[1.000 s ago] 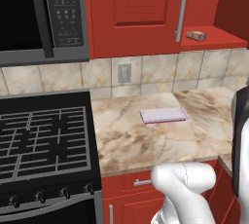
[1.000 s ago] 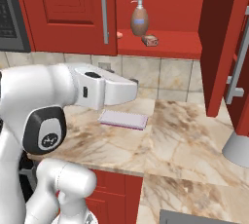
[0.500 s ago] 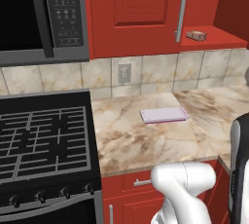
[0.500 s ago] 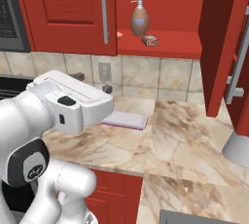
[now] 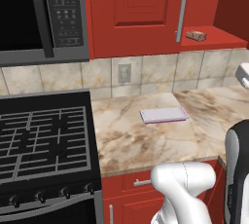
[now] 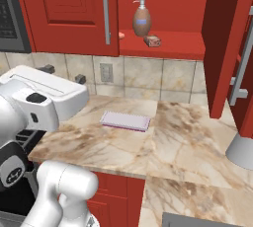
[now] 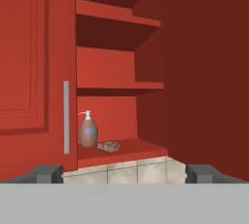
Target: Pick the bar soap and bar soap from the cabinet and place them on the counter.
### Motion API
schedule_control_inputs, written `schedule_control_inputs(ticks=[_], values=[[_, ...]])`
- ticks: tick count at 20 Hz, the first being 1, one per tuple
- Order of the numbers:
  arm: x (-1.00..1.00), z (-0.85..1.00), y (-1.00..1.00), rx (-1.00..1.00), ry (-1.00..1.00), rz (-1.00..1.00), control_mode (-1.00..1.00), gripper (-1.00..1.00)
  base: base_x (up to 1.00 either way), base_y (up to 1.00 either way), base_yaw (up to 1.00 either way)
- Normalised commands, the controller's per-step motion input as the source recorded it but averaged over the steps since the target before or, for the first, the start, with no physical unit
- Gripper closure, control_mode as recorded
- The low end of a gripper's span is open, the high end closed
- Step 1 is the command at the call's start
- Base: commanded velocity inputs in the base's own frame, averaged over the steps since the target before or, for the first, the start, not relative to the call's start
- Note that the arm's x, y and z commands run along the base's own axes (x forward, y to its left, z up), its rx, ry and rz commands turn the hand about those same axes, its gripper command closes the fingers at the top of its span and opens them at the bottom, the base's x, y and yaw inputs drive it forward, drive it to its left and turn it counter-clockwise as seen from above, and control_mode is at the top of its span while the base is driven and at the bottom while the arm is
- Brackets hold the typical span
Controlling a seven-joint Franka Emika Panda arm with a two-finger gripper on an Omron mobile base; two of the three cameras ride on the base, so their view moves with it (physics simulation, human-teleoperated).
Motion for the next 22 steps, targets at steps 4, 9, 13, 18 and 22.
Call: schedule_control_inputs(ticks=[4, 9, 13, 18, 22], values=[[-0.03, 0.21, 0.27, -0.1, -0.07, 0.04, -1.0, -1.0, 0.0, 0.0, 0.0], [0.02, 0.02, 0.25, -0.02, 0.0, 0.07, -1.0, -1.0, 0.0, 0.0, 0.0], [0.18, 0.0, 0.2, -0.01, 0.0, 0.07, -1.0, -1.0, 0.0, 0.0, 0.0], [0.22, 0.0, 0.05, 0.0, 0.02, 0.12, -1.0, -1.0, 0.0, 0.0, 0.0], [0.23, 0.0, 0.0, 0.0, 0.08, 0.13, -1.0, -1.0, 0.0, 0.0, 0.0]])
